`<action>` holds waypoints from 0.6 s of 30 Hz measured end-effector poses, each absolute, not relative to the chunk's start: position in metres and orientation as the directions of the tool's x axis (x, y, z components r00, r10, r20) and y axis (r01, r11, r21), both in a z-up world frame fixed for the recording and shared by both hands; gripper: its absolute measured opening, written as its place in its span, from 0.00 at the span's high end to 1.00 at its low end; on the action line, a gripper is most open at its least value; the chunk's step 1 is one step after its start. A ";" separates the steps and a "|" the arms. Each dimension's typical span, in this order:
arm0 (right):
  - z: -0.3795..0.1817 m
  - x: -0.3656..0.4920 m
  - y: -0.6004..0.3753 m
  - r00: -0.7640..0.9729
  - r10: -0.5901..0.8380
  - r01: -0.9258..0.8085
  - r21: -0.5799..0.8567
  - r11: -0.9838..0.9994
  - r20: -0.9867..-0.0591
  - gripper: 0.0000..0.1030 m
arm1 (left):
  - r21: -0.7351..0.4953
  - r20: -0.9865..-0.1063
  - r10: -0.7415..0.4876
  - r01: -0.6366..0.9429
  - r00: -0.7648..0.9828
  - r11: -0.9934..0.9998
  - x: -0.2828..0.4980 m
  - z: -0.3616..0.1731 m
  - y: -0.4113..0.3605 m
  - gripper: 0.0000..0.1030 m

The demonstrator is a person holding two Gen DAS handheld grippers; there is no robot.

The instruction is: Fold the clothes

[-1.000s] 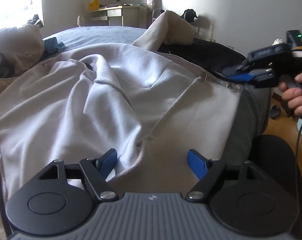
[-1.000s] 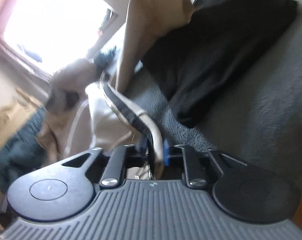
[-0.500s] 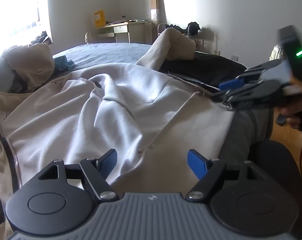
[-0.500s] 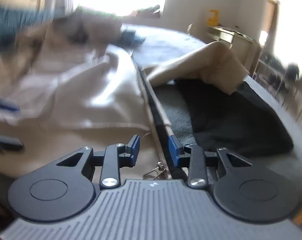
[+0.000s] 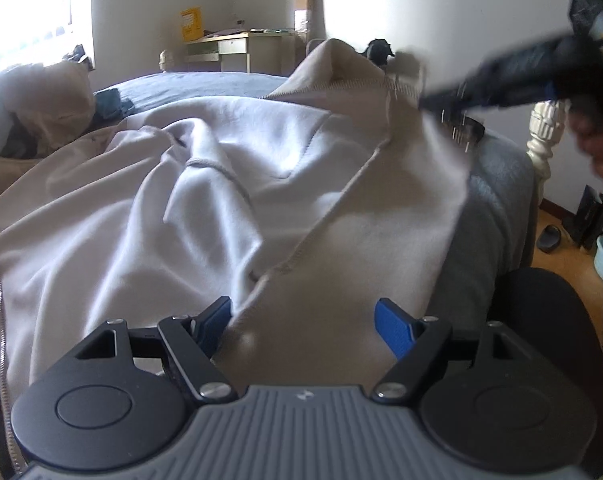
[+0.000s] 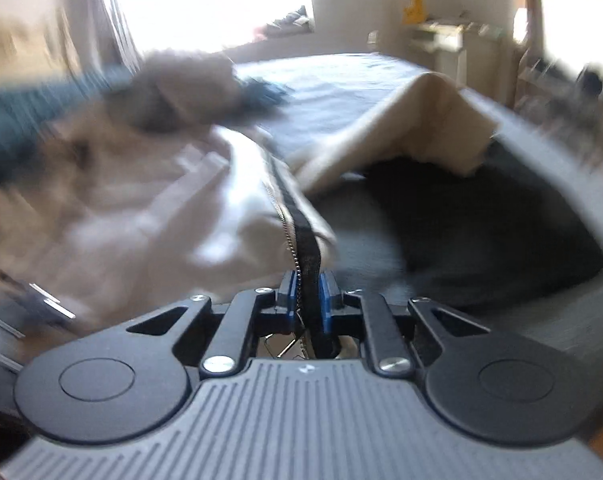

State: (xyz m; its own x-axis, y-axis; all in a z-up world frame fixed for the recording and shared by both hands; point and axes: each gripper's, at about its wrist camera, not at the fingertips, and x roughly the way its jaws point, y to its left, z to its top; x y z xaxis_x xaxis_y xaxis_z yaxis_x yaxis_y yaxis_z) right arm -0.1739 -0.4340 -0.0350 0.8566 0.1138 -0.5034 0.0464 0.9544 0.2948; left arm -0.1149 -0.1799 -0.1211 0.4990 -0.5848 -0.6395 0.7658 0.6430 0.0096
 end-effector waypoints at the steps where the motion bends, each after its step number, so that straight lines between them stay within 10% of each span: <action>1: -0.029 -0.176 -0.434 0.870 0.170 0.006 0.355 0.935 -0.463 0.91 | 0.009 -0.642 -0.576 0.756 0.506 0.654 -0.115 -0.119 -0.177 0.23; 9: -0.002 -0.153 -0.388 0.846 0.455 -0.240 0.563 0.791 -0.279 0.92 | -0.033 -0.592 -0.521 0.627 0.615 0.778 -0.124 -0.087 -0.085 0.23; 18: -0.038 -0.106 -0.276 0.629 0.687 -0.385 0.622 0.682 -0.363 0.93 | -0.235 -0.651 -0.425 0.364 0.629 0.901 -0.132 -0.102 0.040 0.26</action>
State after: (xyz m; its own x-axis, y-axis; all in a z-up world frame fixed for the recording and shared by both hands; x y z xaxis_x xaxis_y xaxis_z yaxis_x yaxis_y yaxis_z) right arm -0.1064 -0.2760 -0.0376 0.6294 0.6869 -0.3632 -0.3853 0.6818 0.6218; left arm -0.1323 0.0397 -0.1025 0.6294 -0.4246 -0.6508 0.3644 0.9010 -0.2354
